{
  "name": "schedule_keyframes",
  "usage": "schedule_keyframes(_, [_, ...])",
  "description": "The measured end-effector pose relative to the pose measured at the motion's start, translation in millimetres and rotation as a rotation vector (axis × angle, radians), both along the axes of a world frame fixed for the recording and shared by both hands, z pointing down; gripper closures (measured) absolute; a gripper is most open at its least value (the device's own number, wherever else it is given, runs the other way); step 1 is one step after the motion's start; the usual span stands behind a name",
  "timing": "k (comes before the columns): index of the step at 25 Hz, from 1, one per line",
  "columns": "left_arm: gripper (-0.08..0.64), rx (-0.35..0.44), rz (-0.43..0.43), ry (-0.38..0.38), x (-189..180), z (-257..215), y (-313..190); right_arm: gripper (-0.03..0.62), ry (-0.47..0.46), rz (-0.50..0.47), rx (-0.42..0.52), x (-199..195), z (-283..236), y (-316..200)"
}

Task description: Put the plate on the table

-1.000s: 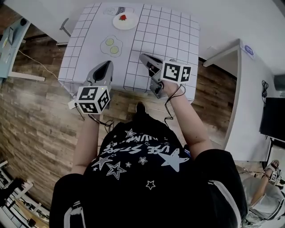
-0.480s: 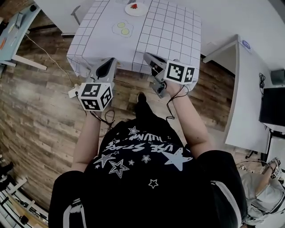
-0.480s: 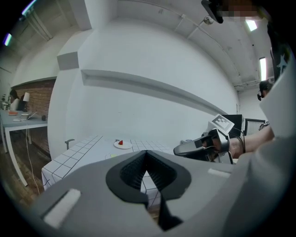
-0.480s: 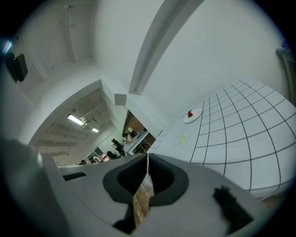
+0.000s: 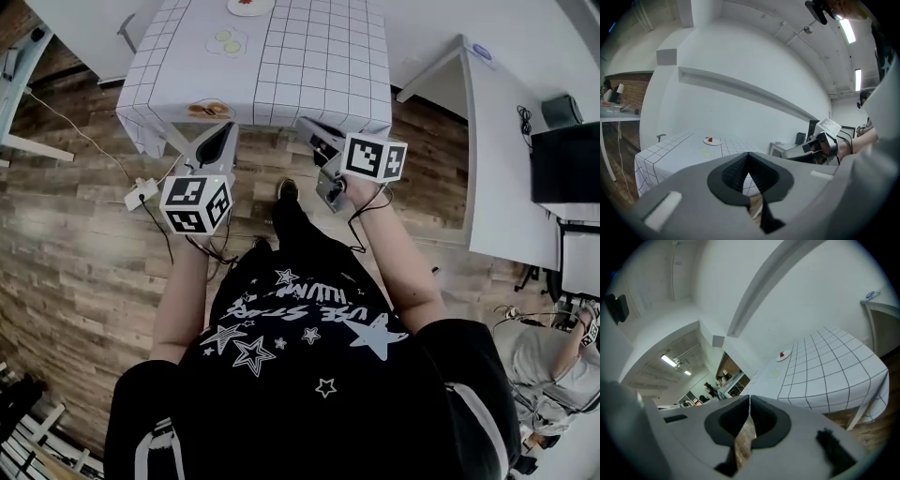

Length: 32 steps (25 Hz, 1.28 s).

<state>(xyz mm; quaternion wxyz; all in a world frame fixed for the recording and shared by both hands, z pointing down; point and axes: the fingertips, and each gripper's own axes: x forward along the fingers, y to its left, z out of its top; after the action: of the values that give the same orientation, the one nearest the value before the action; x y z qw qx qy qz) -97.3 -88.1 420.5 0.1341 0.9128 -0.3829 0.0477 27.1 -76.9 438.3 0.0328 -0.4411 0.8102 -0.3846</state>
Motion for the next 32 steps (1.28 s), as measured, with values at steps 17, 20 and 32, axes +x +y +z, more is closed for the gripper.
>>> schedule_keyframes(17, [0.551, 0.051, -0.01, 0.013, 61, -26, 36, 0.576, 0.031, -0.04, 0.046, 57, -21, 41])
schedule_keyframes(20, [0.551, 0.051, -0.012, -0.007, 76, -23, 50, 0.576, 0.035, -0.059, 0.05, 71, -16, 50])
schedule_keyframes(32, [0.551, 0.042, -0.065, -0.044, 103, -24, 114, 0.577, -0.005, -0.13, 0.045, 98, -13, 103])
